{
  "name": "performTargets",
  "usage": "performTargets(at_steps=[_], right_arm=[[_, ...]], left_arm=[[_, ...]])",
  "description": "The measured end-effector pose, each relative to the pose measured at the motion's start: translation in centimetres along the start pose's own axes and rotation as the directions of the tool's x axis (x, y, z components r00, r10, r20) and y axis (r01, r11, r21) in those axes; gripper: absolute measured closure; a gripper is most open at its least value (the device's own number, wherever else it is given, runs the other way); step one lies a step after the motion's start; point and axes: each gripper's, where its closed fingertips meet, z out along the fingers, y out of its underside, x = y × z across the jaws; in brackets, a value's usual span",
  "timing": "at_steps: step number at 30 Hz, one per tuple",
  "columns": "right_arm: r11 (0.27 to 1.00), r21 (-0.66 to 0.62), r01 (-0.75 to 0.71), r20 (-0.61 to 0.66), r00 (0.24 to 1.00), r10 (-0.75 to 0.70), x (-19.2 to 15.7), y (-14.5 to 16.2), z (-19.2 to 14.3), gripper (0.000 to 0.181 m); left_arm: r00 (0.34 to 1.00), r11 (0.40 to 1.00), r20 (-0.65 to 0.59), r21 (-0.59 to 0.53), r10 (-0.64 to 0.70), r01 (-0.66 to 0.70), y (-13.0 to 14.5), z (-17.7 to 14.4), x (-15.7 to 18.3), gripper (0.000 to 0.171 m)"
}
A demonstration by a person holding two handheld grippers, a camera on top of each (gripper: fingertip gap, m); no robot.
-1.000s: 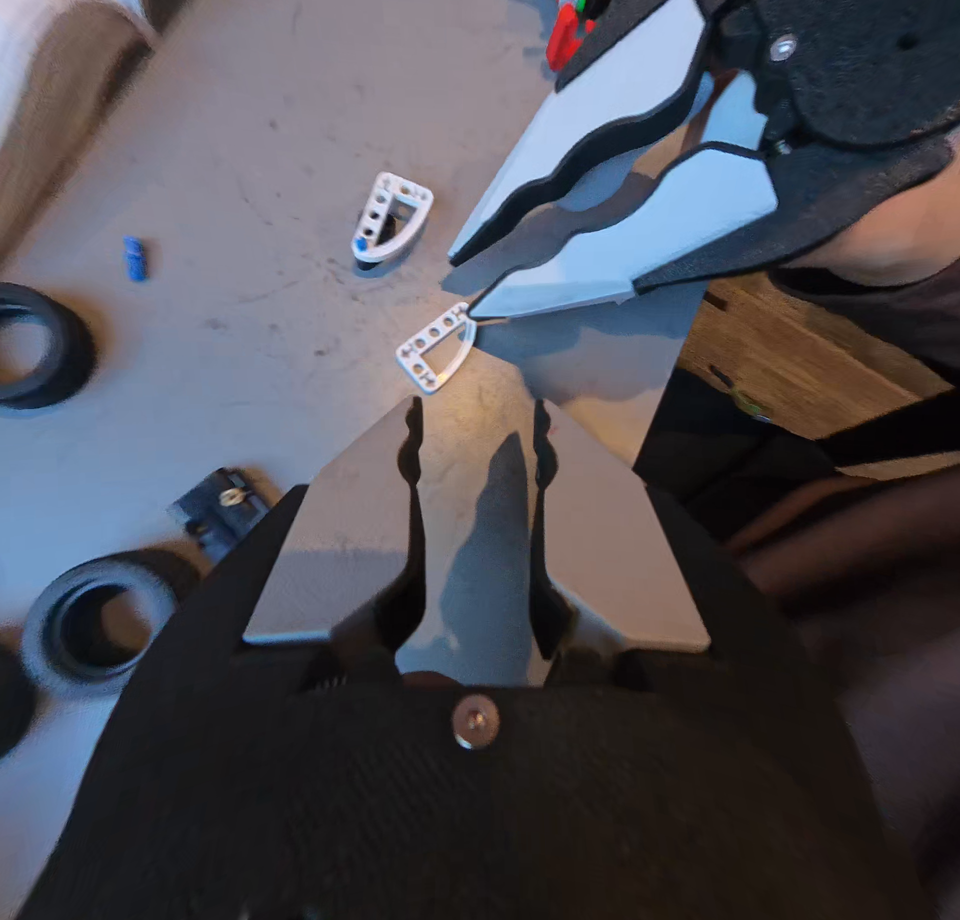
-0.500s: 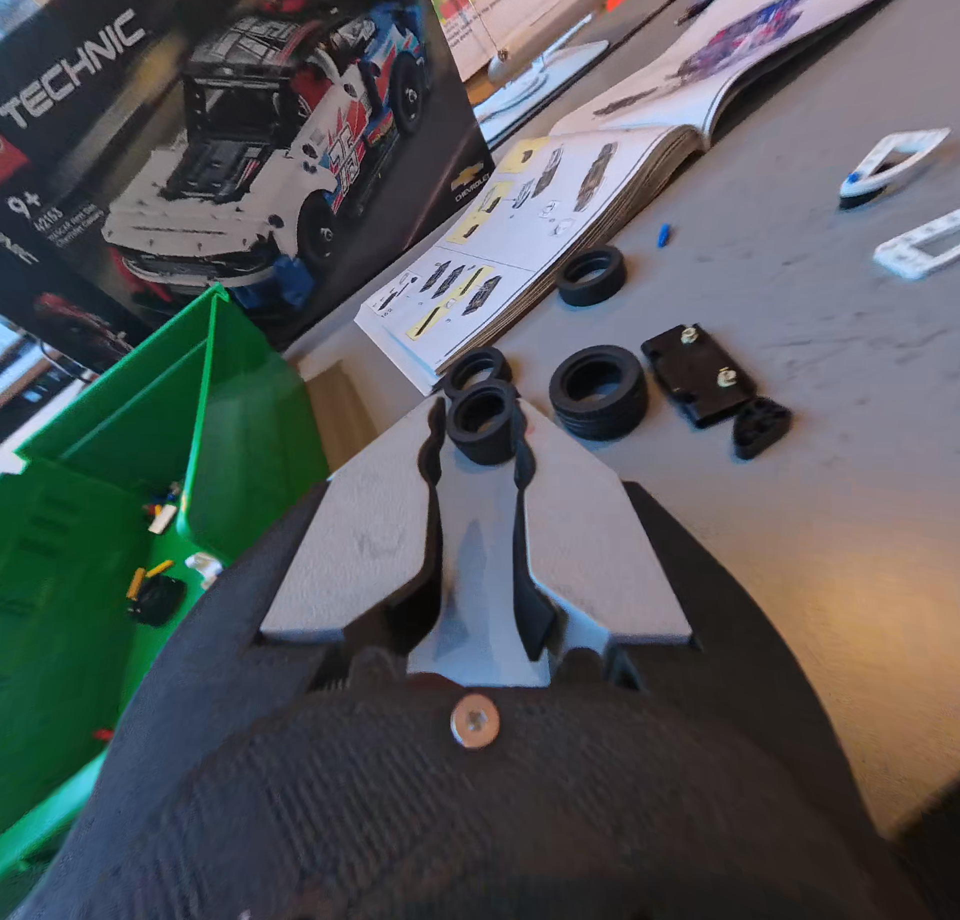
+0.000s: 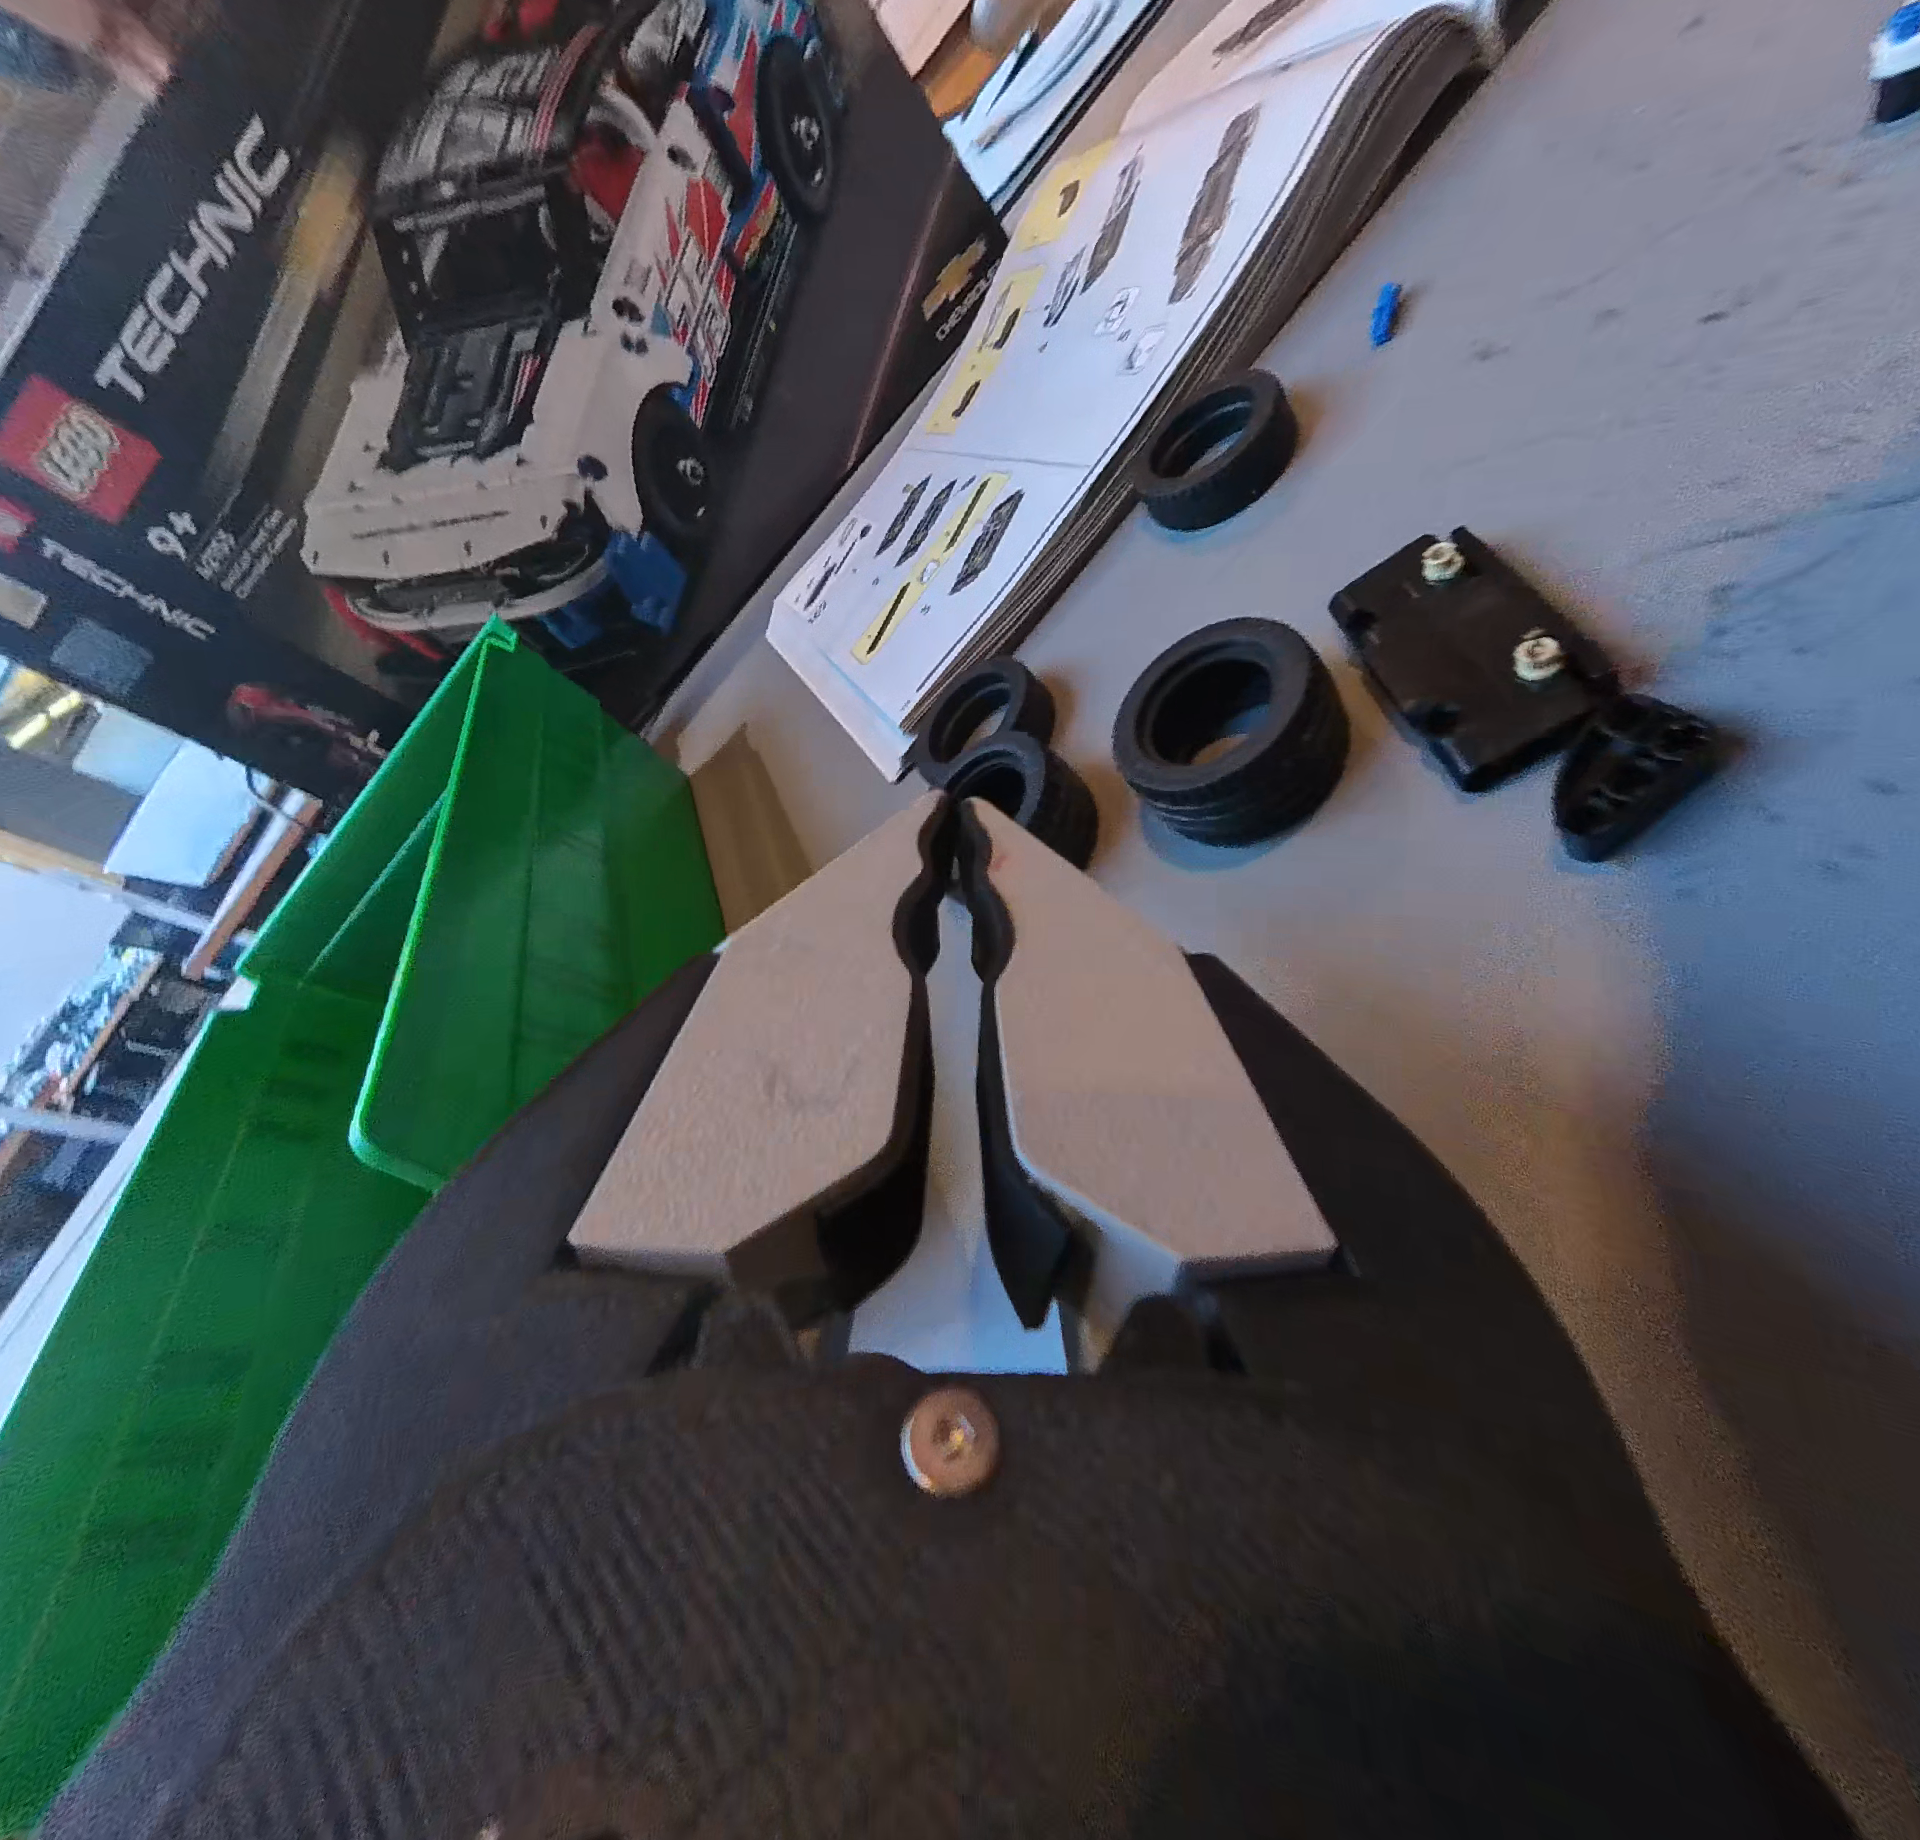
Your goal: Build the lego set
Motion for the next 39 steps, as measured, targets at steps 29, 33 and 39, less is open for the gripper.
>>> performTargets(at_steps=[29,33,39], right_arm=[[0.802,-0.382,0.460,0.218,0.888,-0.405,0.4,3.3,2.9,0.158],[0.778,-0.325,0.538,0.237,0.843,-0.484,-0.5,3.3,2.9,0.158],[0.766,-0.260,0.588,0.176,0.809,-0.561,-0.6,2.9,2.3,0.157]], left_arm=[[0.784,0.988,-0.603,-0.124,-0.151,0.094,-0.4,-2.7,8.2,0.140],[0.728,0.987,-0.666,-0.110,-0.163,0.121,-1.4,-3.5,9.4,0.139],[0.644,0.975,-0.732,-0.174,-0.222,0.138,-1.1,-3.7,10.1,0.140]])
